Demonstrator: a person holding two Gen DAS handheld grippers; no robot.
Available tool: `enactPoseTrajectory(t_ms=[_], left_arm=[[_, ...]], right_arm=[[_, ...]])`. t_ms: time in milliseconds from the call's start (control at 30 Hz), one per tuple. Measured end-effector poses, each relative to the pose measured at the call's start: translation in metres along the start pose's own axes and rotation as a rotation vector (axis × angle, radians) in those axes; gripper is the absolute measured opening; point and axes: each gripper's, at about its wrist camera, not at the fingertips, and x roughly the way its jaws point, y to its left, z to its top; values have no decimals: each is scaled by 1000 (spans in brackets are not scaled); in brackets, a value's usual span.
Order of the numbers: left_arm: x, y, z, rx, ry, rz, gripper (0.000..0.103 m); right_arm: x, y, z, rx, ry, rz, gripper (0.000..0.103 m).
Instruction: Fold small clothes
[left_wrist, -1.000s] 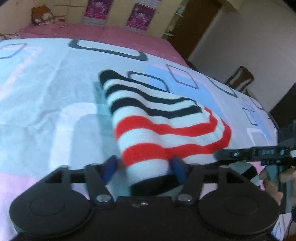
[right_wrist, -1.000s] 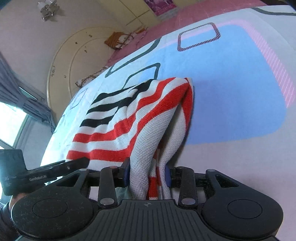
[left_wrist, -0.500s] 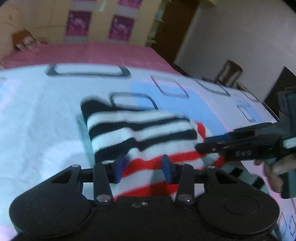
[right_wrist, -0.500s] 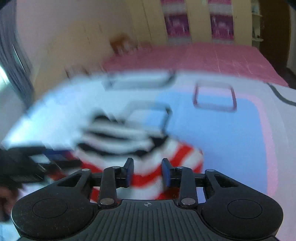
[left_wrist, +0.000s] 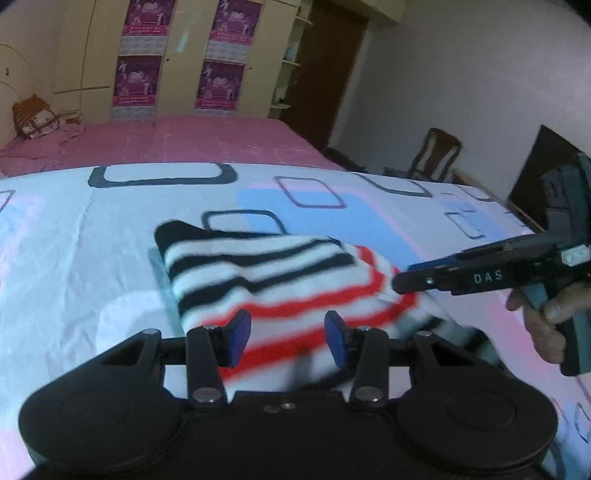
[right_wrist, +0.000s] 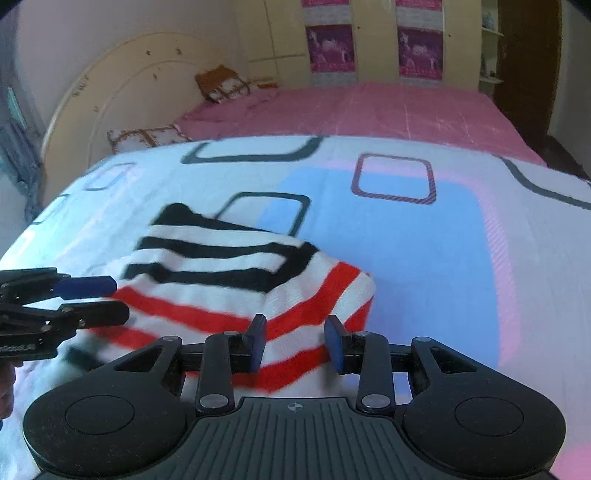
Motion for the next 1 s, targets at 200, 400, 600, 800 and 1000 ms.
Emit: enactPoseTrajectory(t_ms=[200, 400, 600, 800, 1000], left_arm=[[12, -18, -21, 41, 52, 53, 41], [-19, -36, -27, 51, 30, 61, 35], [-45, -59, -48, 8, 40, 82, 35], [-24, -73, -69, 33, 92, 164, 36], [-25, -85, -78, 47, 82, 231, 35]], right_arm=[[20, 7, -29, -90, 41, -78, 35], [-12, 17, -33, -102, -14, -71, 16], [-57, 32, -67, -137, -11, 23, 14], [-37, 38, -99, -274, 39, -67, 0], [-30, 45, -118, -322, -6, -97, 0]])
